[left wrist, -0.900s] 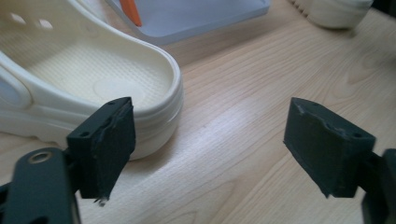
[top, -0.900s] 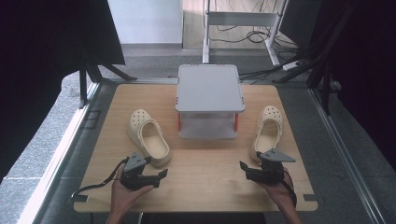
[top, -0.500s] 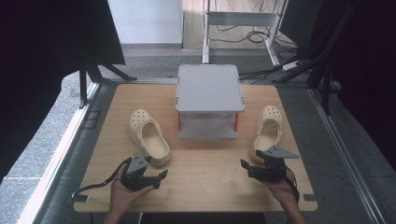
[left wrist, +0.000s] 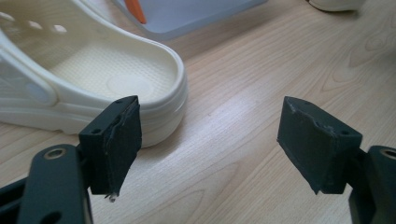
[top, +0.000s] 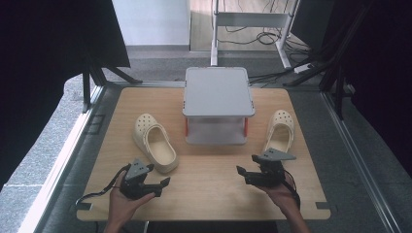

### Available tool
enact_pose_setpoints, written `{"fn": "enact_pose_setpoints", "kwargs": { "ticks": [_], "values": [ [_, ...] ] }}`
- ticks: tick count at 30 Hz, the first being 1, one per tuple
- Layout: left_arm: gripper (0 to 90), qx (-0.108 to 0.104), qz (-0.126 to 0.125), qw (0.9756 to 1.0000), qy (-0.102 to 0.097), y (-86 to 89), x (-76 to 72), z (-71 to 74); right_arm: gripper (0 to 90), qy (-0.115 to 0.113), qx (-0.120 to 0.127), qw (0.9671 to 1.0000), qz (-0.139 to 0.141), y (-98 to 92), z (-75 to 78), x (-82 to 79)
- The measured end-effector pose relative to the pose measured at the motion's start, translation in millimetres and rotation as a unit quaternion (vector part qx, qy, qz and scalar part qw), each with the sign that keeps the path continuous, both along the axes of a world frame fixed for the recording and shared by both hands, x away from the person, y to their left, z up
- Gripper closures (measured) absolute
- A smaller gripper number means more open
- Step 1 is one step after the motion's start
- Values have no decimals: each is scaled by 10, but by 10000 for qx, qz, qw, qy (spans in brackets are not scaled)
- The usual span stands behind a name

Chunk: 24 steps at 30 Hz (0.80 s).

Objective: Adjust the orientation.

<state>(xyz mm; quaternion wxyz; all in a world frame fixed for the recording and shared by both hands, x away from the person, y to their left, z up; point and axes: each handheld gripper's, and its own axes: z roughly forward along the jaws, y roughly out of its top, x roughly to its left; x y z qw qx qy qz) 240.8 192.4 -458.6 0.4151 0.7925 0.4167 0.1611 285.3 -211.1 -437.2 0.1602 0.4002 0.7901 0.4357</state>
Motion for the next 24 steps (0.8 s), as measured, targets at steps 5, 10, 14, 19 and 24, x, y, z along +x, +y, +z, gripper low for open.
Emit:
{"fn": "enact_pose_setpoints", "kwargs": {
  "ticks": [5, 10, 14, 19, 24],
  "values": [
    [222, 22, -8, 10000, -9, -4, -7, -9, 287, 112, -82, 9996, 258, 175, 106, 116],
    [228, 36, -6, 10000, -28, -12, -20, -19, 328, 224, -49, 9987, 452, 382, 201, 260],
    [231, 59, -29, 10000, 15, -11, -21, -19, 340, 262, -318, 9972, 628, 573, 242, 350],
    [233, 50, -46, 10000, 59, -24, -13, -33, 351, 376, -482, 9949, 803, 743, 316, 437],
    [235, 46, -113, 9998, 135, -50, -12, -58, 369, 504, -560, 9930, 905, 875, 332, 532]
  ]
}}
